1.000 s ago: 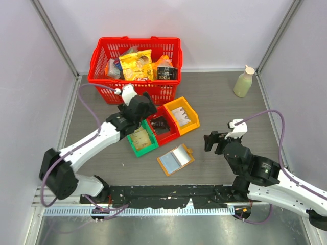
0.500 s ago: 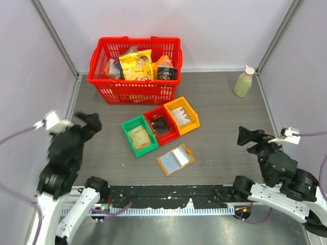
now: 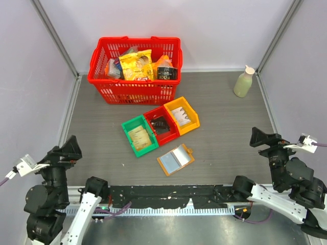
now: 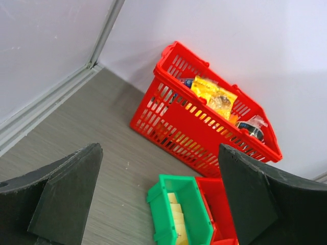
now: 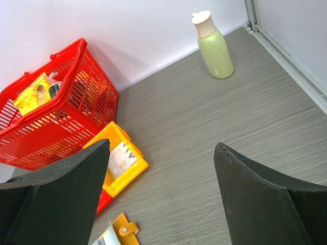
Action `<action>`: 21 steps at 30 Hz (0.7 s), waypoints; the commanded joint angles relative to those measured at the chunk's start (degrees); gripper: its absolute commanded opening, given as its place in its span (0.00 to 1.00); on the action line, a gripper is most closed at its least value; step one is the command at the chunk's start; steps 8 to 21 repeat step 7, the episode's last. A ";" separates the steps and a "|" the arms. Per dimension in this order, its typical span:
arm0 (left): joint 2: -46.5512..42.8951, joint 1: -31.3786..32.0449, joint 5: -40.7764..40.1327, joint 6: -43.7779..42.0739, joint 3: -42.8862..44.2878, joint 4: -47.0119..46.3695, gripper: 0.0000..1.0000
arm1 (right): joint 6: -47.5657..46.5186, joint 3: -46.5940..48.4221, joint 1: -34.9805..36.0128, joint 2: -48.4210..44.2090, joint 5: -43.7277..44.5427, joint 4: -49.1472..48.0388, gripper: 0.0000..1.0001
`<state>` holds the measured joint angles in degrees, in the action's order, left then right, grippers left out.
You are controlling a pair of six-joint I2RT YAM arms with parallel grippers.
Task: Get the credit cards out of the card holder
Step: Reset both arms
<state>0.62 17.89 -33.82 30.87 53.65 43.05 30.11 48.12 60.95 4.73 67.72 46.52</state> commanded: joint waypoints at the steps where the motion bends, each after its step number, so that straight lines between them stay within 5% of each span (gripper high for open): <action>1: -1.94 0.13 -1.51 -0.81 -1.35 -0.07 1.00 | -0.14 0.57 0.14 -0.16 2.33 -1.00 0.87; 21: -3.17 -0.05 -0.45 -0.20 -3.90 -2.27 1.00 | -0.49 -0.48 0.14 0.19 0.84 -1.79 0.87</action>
